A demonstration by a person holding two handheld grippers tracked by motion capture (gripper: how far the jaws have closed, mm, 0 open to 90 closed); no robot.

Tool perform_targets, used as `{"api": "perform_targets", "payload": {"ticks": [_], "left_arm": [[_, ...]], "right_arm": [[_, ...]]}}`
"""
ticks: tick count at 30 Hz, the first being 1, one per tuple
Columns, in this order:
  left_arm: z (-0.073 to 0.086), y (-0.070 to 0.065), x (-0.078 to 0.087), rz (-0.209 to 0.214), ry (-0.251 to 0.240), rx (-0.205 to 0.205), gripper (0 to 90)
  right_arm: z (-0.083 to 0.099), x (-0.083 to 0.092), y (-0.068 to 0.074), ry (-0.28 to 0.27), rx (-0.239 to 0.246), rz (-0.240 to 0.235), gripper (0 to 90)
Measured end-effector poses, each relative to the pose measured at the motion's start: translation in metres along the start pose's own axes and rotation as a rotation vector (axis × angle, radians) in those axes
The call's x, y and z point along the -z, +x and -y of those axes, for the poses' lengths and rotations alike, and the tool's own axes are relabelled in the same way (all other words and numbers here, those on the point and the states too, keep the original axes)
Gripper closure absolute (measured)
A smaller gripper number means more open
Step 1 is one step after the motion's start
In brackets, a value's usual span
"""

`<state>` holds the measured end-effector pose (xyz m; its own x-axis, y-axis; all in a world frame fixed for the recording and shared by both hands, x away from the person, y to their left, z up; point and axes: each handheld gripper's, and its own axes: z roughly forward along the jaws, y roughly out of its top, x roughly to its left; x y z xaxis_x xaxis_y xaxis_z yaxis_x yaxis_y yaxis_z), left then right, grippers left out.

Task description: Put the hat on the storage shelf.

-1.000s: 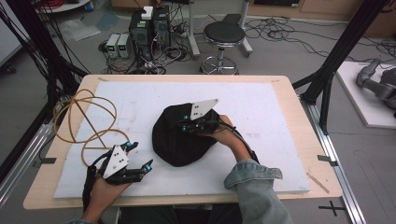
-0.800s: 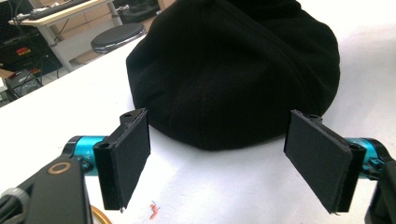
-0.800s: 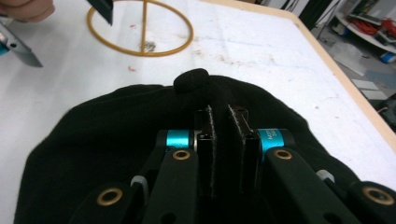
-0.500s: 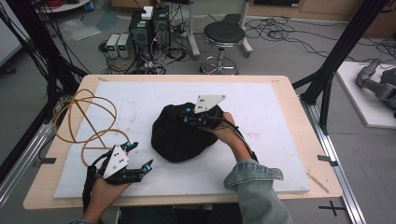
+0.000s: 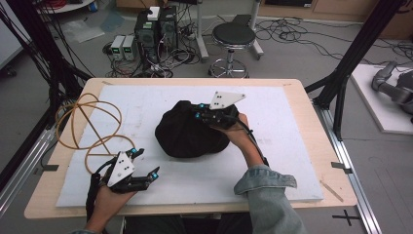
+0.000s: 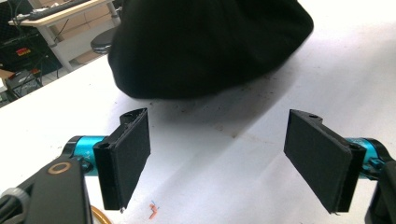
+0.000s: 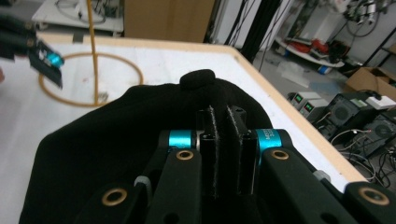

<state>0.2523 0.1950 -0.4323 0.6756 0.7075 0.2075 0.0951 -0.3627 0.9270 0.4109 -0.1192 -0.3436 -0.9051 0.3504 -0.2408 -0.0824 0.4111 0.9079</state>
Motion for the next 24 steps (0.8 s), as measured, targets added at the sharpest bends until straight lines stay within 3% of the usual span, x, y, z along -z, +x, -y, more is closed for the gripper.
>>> {"api": "perform_targets", "payload": {"ticks": [7, 24], "left_arm": [[0.000, 0.000, 0.000, 0.002, 0.000, -0.003, 22.9], [-0.001, -0.002, -0.004, 0.013, 0.000, -0.010, 22.9]], "right_arm": [[-0.007, 0.011, -0.007, -0.063, -0.032, 0.036, 85.5], [-0.053, 0.018, -0.017, -0.108, 0.021, 0.061, 85.6]]}}
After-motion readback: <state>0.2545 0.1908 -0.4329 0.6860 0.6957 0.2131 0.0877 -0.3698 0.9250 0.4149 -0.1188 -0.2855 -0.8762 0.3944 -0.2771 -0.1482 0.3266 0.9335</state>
